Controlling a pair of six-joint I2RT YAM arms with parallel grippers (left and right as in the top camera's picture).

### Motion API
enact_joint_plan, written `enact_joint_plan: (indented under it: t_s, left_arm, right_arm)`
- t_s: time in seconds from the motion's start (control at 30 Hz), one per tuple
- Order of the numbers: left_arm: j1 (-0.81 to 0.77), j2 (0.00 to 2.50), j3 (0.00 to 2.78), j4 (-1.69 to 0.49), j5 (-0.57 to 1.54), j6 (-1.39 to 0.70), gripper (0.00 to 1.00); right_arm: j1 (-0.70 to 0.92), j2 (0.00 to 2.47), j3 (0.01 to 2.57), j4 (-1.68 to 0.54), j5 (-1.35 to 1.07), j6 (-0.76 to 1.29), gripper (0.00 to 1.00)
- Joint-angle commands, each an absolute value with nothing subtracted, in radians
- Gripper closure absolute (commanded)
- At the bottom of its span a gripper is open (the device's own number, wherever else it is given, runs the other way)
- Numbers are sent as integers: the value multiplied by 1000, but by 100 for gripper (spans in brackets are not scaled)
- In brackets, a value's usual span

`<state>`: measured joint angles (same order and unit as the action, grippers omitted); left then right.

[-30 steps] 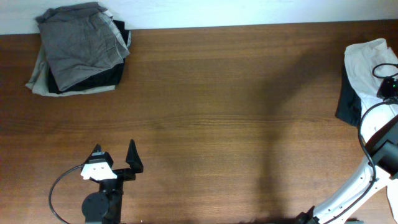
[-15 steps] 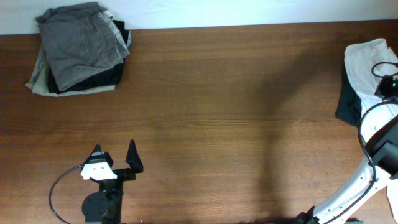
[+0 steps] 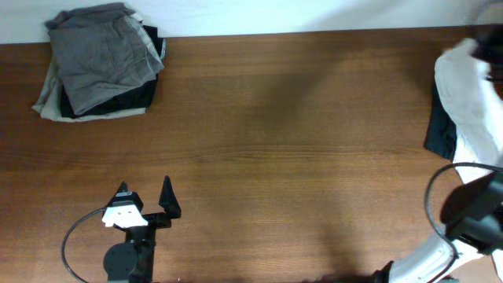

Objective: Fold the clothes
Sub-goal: 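Lift the white T-shirt with the right gripper and drop it mid-table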

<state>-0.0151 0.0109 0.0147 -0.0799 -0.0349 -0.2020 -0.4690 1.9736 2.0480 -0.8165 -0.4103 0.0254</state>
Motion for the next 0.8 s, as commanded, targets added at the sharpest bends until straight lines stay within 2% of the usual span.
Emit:
enact_joint_plan:
  t_s: [0.0, 0.37, 0.6, 0.63, 0.67, 0.7, 0.73, 0.77]
  left_arm:
    - [-19, 5, 9, -79, -46, -186, 1]
    - [-19, 5, 9, -79, -46, -186, 1]
    - [-19, 5, 9, -79, -46, -186, 1]
    - [-19, 5, 9, -79, -46, -186, 1]
    - [-19, 5, 9, -79, -46, -186, 1]
    - [-19, 5, 9, -79, -46, -186, 1]
    - [-19, 5, 9, -79, -46, -186, 1]
    - [-19, 5, 9, -79, -46, -186, 1]
  right_arm:
    - [-252, 1982, 2054, -834, -468, 68, 96]
    - [398, 2033, 2054, -678, -460, 139, 96]
    - [606, 2038, 2054, -664, -461, 167, 94]
    - [622, 2038, 2054, -670, -461, 167, 89]
    - [636, 2038, 2054, -678, -461, 166, 73]
    - [643, 2037, 2054, -685, -460, 166, 41]
    - [642, 2035, 2055, -688, -460, 166, 18]
    - [636, 2031, 2055, -688, -460, 167, 12]
